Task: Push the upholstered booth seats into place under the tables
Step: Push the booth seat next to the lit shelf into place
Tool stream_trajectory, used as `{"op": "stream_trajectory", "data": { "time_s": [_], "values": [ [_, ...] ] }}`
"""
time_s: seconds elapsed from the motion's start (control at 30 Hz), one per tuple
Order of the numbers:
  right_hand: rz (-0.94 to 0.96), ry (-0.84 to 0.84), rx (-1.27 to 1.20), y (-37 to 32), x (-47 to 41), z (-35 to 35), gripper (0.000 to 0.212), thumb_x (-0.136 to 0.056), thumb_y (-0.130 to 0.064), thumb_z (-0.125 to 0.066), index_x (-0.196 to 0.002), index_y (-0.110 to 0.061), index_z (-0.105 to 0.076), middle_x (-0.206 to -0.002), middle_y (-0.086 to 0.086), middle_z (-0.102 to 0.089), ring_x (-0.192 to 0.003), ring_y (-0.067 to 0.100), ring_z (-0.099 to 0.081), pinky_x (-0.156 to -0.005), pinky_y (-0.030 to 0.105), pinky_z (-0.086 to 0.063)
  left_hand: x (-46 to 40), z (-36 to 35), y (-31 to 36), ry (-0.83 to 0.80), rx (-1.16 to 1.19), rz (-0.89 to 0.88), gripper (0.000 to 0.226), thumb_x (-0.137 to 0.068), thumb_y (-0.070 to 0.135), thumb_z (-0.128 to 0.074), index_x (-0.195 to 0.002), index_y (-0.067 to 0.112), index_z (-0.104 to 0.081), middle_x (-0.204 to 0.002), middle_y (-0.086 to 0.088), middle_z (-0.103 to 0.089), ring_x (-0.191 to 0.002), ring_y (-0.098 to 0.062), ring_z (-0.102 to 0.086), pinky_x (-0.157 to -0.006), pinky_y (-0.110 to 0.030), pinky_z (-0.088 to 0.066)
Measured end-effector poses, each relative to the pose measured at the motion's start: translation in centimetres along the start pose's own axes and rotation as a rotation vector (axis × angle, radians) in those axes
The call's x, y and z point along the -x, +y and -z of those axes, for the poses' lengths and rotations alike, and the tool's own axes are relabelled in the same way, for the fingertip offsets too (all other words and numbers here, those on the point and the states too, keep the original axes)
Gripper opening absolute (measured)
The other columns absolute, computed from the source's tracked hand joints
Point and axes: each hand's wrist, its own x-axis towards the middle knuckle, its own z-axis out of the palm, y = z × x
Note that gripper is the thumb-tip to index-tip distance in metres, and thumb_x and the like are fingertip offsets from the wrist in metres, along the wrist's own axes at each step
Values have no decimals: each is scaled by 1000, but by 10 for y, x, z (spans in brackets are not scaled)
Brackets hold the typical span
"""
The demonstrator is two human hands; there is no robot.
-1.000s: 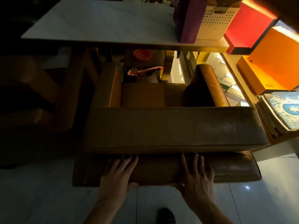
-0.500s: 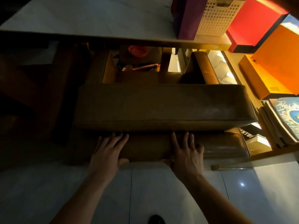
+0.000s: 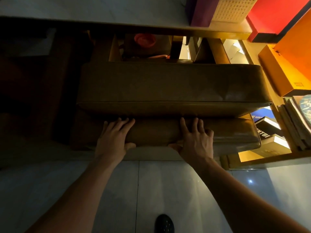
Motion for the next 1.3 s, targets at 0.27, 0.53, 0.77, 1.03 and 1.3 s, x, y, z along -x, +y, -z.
{"op": "stream_trajectory", "data": {
  "time_s": [0.27, 0.53, 0.77, 1.03, 1.3],
  "values": [
    [4, 15, 4, -6, 21, -7, 104, -79, -84, -39, -157, -26, -5, -161, 26, -15, -148, 42, -13, -110, 55, -30, 21, -2, -2, 11, 37, 9, 84, -78, 45, -77, -150, 29, -36, -149, 1, -44, -140, -25, -32, -119, -52, -17],
    [11, 0, 11, -7, 22, -9, 103, -79, -85, -35, -157, -27, 0, -162, 26, -10, -149, 43, -10, -112, 57, -27, 22, -3, -5, 8, 19, -9, 85, -79, 46, -76, -151, 30, -34, -150, 3, -43, -140, -25, -29, -119, -50, -15],
    [29, -20, 23, -4, 20, -9, 105, -78, -86, -33, -157, -27, 3, -163, 25, -7, -149, 44, -9, -111, 60, -26, 21, -4, -3, -4, -13, -4, 87, -79, 47, -75, -152, 31, -31, -152, 4, -40, -141, -24, -28, -119, -50, -17],
    [32, -53, 15, -3, 21, -3, 107, -79, -85, -37, -156, -26, 7, -163, 26, -3, -149, 45, -6, -114, 60, -24, 22, 1, 11, -61, -59, 83, 89, -84, 47, -70, -155, 31, -19, -160, 4, -26, -148, -22, -14, -121, -50, -11],
    [98, -177, -127, 16, 26, 29, 94, -85, -73, -48, -155, -33, -1, -165, 17, -1, -151, 39, 0, -118, 58, -21, 31, 37, 47, -235, -77, 205, 90, -87, 57, -62, -156, 32, -9, -164, 1, -12, -148, -24, -12, -118, -44, -18]
  ]
}}
